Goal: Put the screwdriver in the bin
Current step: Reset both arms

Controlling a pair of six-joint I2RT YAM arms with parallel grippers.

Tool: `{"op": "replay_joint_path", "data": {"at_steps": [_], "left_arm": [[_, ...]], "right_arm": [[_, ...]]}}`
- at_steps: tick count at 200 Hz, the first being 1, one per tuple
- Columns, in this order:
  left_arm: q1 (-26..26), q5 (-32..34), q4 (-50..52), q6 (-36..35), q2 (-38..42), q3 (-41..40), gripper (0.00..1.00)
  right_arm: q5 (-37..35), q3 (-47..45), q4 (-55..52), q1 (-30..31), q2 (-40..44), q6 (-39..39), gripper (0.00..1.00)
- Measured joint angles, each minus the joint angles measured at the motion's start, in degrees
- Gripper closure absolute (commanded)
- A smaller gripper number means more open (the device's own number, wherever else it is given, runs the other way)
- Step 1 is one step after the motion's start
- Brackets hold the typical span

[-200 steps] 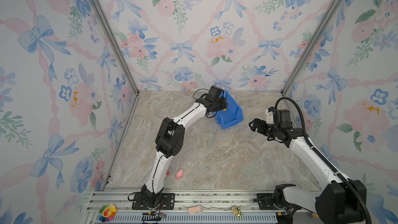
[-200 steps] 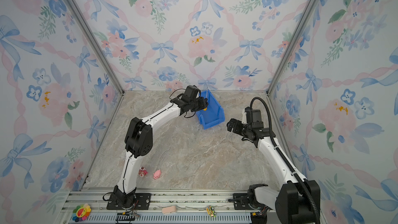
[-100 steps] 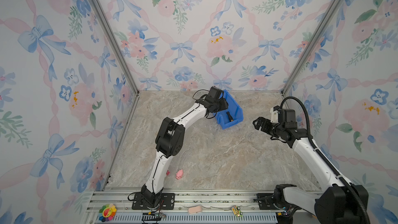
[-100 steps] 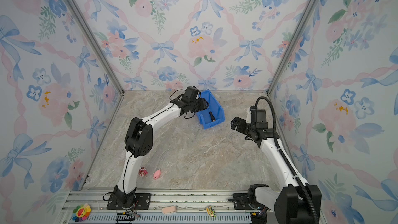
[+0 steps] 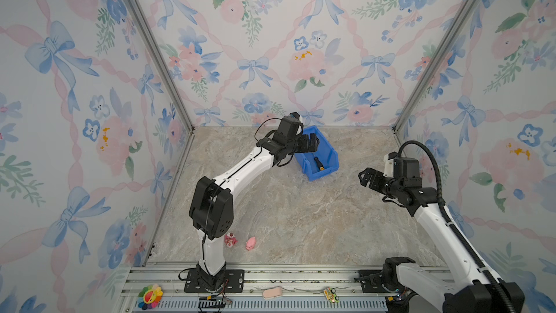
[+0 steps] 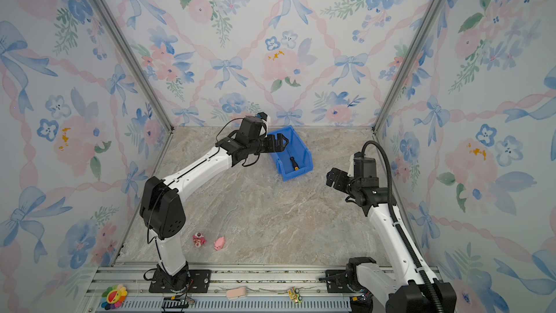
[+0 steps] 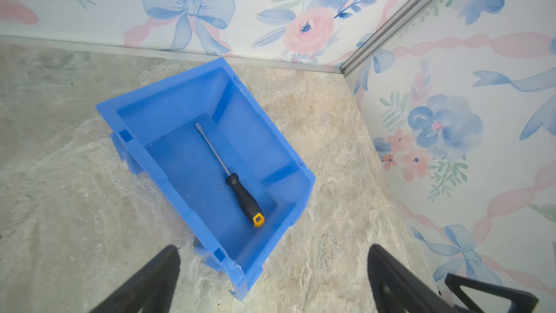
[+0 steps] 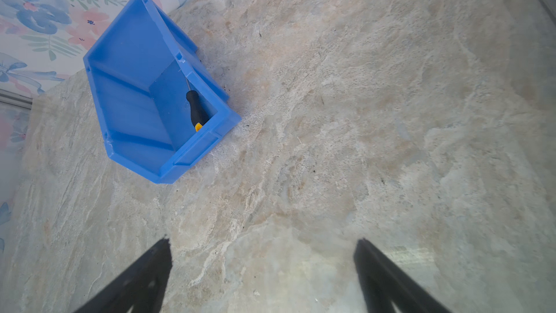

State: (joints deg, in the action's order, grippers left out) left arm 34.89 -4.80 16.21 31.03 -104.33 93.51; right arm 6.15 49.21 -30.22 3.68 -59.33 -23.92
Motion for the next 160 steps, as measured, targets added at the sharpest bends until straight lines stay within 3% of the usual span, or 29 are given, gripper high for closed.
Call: {"op": "replay_joint_path", "data": {"at_steps": [44,71,107,160], "left_arm": [[-0.76,8.55,-3.80,-9.97,13.44,-21.33,0.02],[-5.20,12.37,-5.77,-12.48,19.45,-33.92,0.02],[-12.83,19.23,-8.68,-12.87,23.58,-41.86,0.02],[-13.57,30.88,-18.51,-18.69,28.68,-53.40,0.02]], "right_arm": [[-1.33,-4.57,0.35,-1.90,0.66,0.87,0.03],[-4.17,-7.17,2.25,-2.86,0.68,1.36,0.03],[-7.30,-12.57,10.03,-3.37,3.30,4.98,0.03],[-9.49,-17.11,20.72,-4.39,-0.57,11.93,0.03]]}}
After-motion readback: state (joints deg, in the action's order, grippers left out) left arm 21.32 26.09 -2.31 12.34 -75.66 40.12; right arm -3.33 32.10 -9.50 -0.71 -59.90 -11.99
